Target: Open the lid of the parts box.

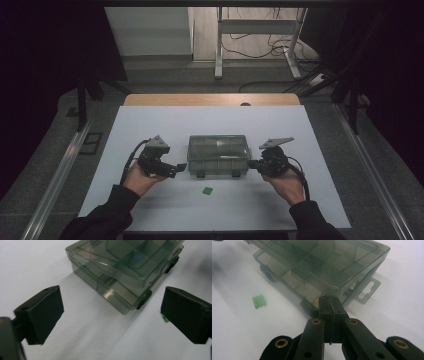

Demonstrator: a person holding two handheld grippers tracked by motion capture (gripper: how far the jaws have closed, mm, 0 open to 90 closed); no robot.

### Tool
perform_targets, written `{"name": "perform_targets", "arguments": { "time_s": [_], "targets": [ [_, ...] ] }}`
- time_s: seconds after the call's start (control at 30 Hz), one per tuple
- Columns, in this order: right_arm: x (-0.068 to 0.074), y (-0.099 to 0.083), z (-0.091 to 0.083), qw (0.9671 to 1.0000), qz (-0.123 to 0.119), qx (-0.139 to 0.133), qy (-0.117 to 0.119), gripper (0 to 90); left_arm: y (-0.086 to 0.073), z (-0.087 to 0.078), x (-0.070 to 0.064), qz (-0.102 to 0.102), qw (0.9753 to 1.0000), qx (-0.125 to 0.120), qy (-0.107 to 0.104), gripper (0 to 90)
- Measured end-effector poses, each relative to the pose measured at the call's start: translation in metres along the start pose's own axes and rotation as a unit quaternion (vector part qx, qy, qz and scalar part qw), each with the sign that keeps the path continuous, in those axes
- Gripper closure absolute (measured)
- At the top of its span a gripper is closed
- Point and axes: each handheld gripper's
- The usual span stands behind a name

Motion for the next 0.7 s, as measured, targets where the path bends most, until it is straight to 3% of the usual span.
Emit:
{"name": "perform_targets", "arguments": {
  "time_s": [0.2, 0.47, 0.7],
  "targets": [
    [-0.002, 0.005, -0.004, 0.9999, 0.005, -0.009, 0.003, 89.4, 0.000, 0.001, -0.005, 0.015, 0.9998, 0.007, -0.007, 21.4],
    [-0.006, 0.013, -0.007, 0.9997, 0.012, -0.021, 0.009, 89.4, 0.000, 0.007, -0.014, 0.027, 0.9987, 0.026, -0.035, 51.9],
    [-0.009, 0.021, -0.009, 0.9994, 0.013, -0.031, 0.010, 89.4, 0.003, 0.015, -0.023, 0.037, 0.9980, 0.035, -0.037, 73.2]
  ]
}}
Point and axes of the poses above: each handheld gripper's, and its own axes: z roughly forward along the jaws, y roughly out of its top, x roughly to its left, and after that the axes turned 9 degrees about -z, right-handed
